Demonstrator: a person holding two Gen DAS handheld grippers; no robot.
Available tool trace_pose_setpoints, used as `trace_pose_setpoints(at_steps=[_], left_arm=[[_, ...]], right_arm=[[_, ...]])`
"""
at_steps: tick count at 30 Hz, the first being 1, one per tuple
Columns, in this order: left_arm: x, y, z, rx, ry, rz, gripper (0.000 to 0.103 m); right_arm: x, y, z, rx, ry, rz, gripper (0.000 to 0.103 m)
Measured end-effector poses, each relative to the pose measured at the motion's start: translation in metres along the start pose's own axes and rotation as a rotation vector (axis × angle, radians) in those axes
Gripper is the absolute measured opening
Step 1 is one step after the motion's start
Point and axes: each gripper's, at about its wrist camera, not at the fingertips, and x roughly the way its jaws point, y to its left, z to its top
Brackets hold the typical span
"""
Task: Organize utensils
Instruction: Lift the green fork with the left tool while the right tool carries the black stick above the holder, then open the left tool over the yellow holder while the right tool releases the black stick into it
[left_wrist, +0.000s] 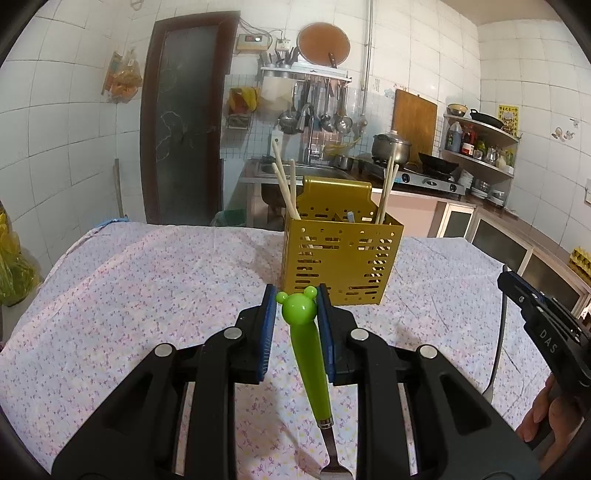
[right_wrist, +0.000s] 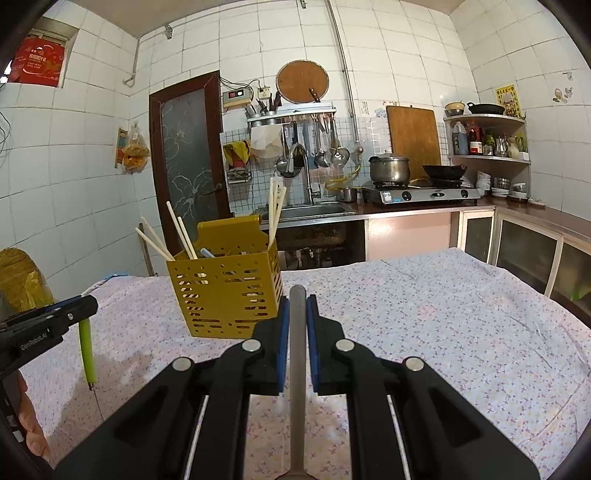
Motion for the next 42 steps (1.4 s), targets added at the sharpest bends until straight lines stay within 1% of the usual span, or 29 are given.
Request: trace_pose_setpoints(at_steps=[12,23,28,31,35,42], left_arm=[[0.007,-0.007,0.012,0.059,-0.011,0.013,0.021],[0.009,-0.005,0.030,0.091,-0.041,-0.009,0.021],[0.011,-0.003,0.042,0.092,-0.062,-0.015,0.020],[0.013,-0.001,0.053,0.090,-0.080,-0.014,0.020],[0.014,0.002,0.075,0.082,-0.122,-0.016,0.020],[0.010,0.006,0.128,0.052,-0.222,-0.038,0.020]], right_arm=[[0.010,-0.002,0.020,0.028,0.011,0.020,0.009],[0.021,0.001,0.035,0.041,-0.022,0.029,0.010],[0.028,0.009,0.042,0.019,-0.045,0.033,0.010],[0.034,0.015,0.047,-0.006,-0.057,0.030,0.010],[0.042,0.021,0.054,-0.001,-0.067,0.039,0.010],[0.058,0.025,0.091,0.028,-0.124,0.059,0.010]])
